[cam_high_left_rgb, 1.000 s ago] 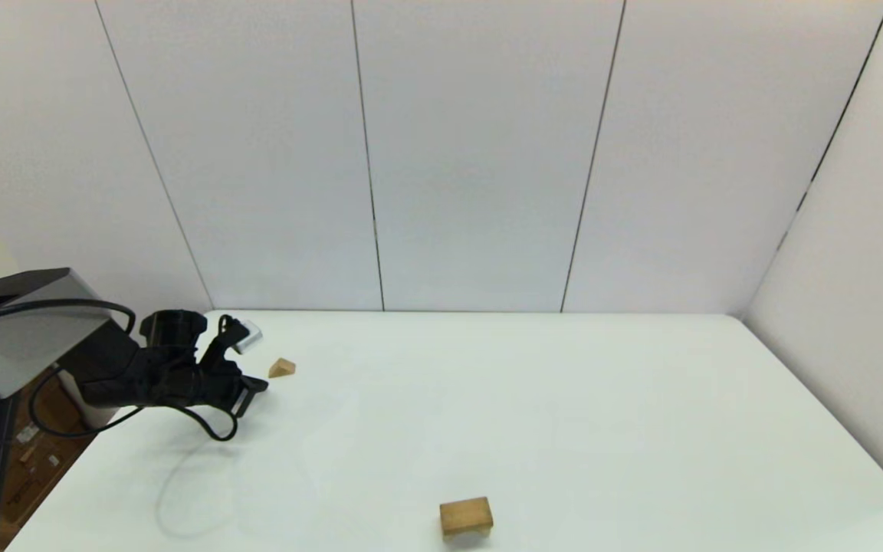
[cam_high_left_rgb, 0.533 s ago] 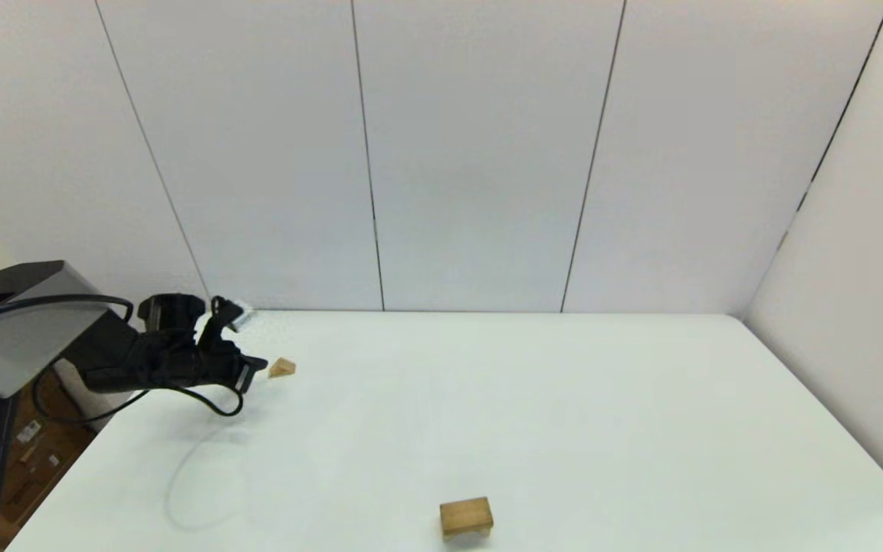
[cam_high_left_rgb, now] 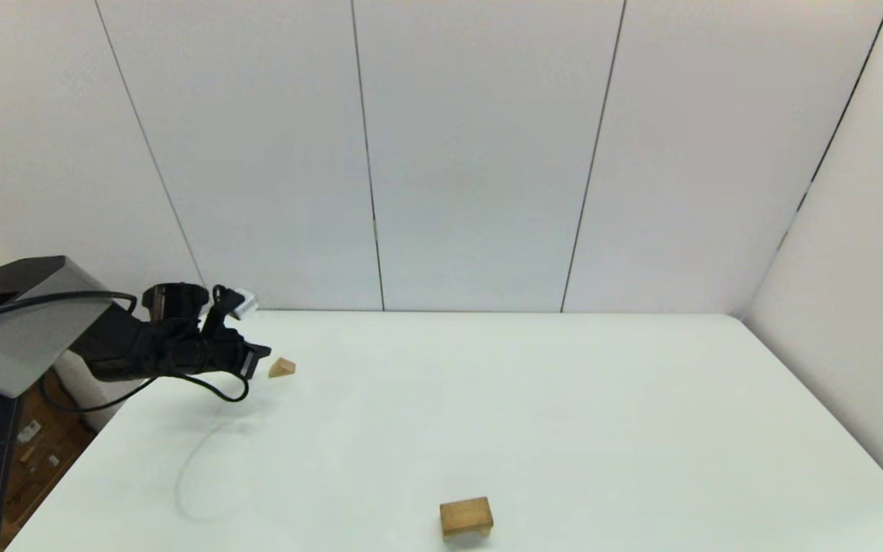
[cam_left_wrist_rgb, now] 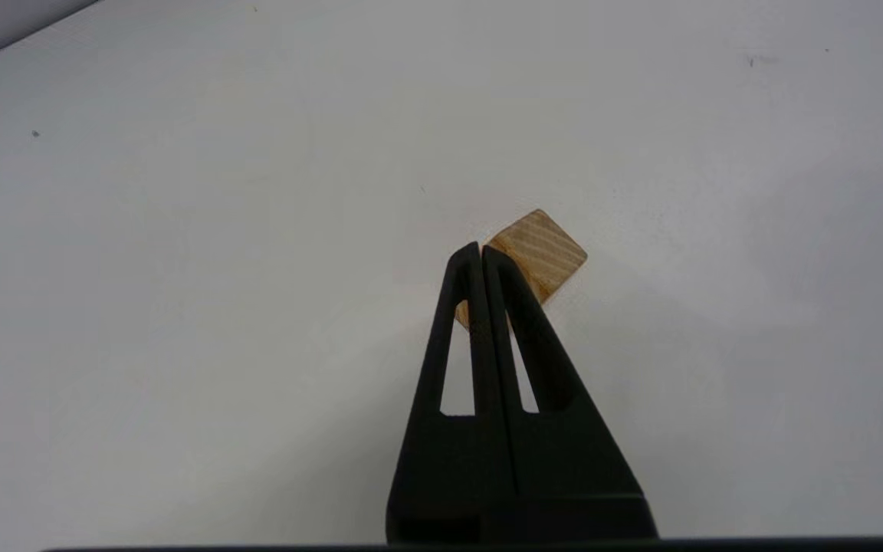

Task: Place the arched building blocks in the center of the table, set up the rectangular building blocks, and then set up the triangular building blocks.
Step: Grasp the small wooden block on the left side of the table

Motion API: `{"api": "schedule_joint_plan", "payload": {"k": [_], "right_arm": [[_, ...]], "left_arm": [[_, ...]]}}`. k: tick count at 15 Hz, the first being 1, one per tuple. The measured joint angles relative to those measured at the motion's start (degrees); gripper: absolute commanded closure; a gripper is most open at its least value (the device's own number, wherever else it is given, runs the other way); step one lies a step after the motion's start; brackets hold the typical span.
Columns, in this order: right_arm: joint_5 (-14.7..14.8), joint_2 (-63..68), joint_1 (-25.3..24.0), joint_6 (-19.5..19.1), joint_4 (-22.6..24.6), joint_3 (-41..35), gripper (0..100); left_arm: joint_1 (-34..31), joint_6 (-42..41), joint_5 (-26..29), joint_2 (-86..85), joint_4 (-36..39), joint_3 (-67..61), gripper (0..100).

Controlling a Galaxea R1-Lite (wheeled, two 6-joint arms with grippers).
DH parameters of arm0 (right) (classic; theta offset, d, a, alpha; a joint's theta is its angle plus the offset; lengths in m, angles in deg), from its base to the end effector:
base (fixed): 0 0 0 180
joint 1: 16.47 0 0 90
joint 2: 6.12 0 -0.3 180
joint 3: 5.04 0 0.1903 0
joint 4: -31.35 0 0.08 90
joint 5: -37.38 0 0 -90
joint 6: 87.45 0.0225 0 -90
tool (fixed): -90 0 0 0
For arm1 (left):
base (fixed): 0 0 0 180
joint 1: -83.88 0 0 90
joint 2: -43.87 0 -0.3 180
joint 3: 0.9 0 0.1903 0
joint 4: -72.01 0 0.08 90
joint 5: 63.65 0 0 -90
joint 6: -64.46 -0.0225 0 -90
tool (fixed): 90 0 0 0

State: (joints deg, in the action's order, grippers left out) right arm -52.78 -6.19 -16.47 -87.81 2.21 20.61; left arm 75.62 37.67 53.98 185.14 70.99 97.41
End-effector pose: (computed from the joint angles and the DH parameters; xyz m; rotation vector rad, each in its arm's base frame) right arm -0.0262 0.0001 0.0761 -0.0062 0.0597 0.0030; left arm 0.4421 0.0536 -0.0114 0.2048 0.6388 -0.4821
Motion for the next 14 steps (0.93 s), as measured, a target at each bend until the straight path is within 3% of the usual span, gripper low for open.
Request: {"api": "schedule_joint_plan", "payload": {"k": [4, 8, 11, 14], "right_arm": [[0.0, 0.0, 0.0, 0.0, 0.0, 0.0, 0], [0.02, 0.0, 0.0, 0.0, -0.02, 0.0, 0], [0.0, 0.0, 0.0, 0.02, -0.02, 0.0, 0], [0.0, 0.0, 0.0, 0.02, -0.02, 0.0, 0]], "left_arm": [[-0.28, -5.71, 6.05, -0.37, -14.43, 6.7, 100], [-2.15, -10.97, 16.91, 0.6, -27.44, 14.37, 100], [-3.25, -17.64, 17.62, 3.23, -35.21, 20.32, 100], [-4.05, -21.11, 17.62, 6.86, -37.53, 25.12, 100]]}}
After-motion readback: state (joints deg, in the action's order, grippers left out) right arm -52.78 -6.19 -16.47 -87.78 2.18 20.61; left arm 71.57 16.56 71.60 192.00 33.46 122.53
